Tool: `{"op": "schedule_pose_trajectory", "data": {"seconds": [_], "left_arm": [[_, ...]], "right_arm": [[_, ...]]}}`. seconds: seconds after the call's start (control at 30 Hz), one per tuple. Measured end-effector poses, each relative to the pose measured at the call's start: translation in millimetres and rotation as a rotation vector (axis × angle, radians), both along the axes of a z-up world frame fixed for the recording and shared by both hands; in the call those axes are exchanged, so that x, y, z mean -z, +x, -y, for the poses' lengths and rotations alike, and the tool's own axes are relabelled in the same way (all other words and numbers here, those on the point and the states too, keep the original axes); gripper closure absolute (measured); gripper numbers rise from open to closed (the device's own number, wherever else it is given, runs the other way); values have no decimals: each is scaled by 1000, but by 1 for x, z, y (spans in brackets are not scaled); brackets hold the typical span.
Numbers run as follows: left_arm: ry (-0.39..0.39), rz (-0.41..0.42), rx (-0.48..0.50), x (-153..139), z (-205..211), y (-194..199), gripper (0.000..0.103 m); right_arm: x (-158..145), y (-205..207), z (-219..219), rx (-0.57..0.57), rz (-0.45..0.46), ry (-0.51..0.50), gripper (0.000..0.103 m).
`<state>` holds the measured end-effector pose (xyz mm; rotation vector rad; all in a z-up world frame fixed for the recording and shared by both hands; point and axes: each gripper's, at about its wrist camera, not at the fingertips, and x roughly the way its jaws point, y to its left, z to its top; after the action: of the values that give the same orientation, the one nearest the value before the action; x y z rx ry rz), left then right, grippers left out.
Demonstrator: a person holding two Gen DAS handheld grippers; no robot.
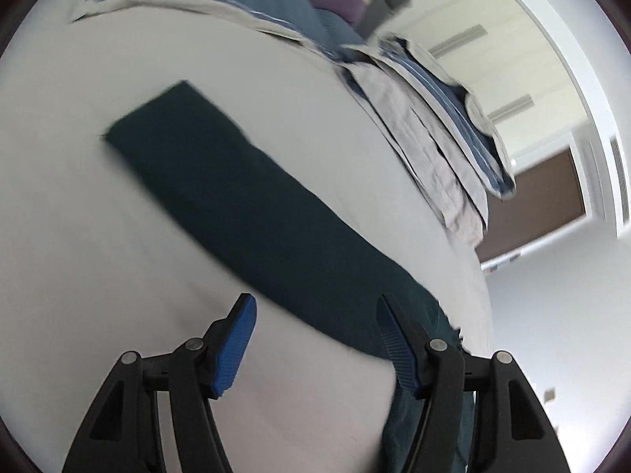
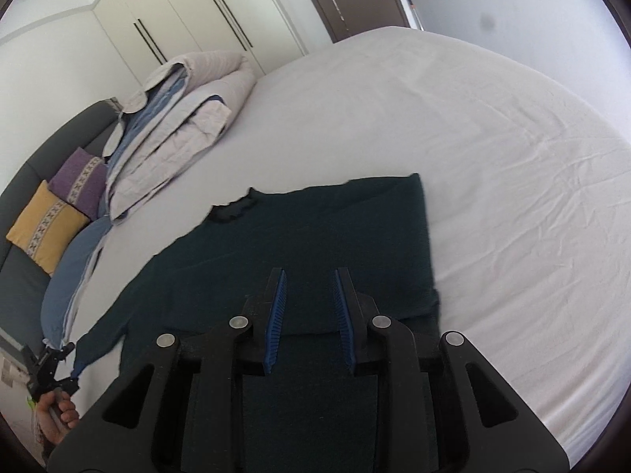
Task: Fold small clothes
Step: 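Grasp the other sleeve cuff with the left gripper and lift it, then fold the held sleeve across the sweater body with the left gripper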
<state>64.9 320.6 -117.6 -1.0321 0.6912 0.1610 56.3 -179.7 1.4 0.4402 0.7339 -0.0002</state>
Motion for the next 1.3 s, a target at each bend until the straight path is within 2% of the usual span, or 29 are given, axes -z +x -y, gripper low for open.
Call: {"op": "schedule_pose_trajectory", "data": {"seconds": [0.2,0.3,0.33,0.4,0.43,0.47,0.5,0.57,0.7,0.83,0.93,1.03,1.13,1.2,1.27,1.3], "left_arm": [[-166,14,-203,24,-55,-15,35],[-214,26,-263,35,-69,-9,37],[-219,41,-282,37,-74,-6,40],[-219,33,-301,40,-80,2,58],[-228,17,-311,43,-84,7,81],[-239,1,-314,46,-86,12,96],[-234,-10,-313,45,-85,16,96],[-164,-2,-286,28,-75,25,96],[58,57,-105,-31,-19,53,95],[282,115,157,-86,82,96,95],[466,163,366,-109,184,118,95],[631,189,556,-105,293,125,95],[765,181,714,-81,383,128,93],[834,155,795,-61,426,128,87],[876,95,843,-41,450,131,64],[880,78,850,-34,453,131,59]], "right_arm": [[-17,-3,-48,-69,9,19,79],[-19,-5,-59,-79,4,27,79],[-19,-6,-61,-79,2,31,79],[-18,-8,-63,-79,4,34,79],[-17,-8,-62,-79,5,35,79],[-16,-8,-62,-78,5,35,79],[-15,-10,-61,-76,5,36,79],[-12,-11,-54,-71,5,42,79],[-3,-9,-42,-59,9,60,79],[6,-12,-28,-42,10,79,79],[13,-16,-14,-21,8,102,79],[19,-19,-1,3,6,114,79],[27,-22,14,28,0,135,79],[32,-21,18,33,-9,137,77],[39,-18,20,29,-35,133,77],[42,-17,18,25,-45,133,77]]}}
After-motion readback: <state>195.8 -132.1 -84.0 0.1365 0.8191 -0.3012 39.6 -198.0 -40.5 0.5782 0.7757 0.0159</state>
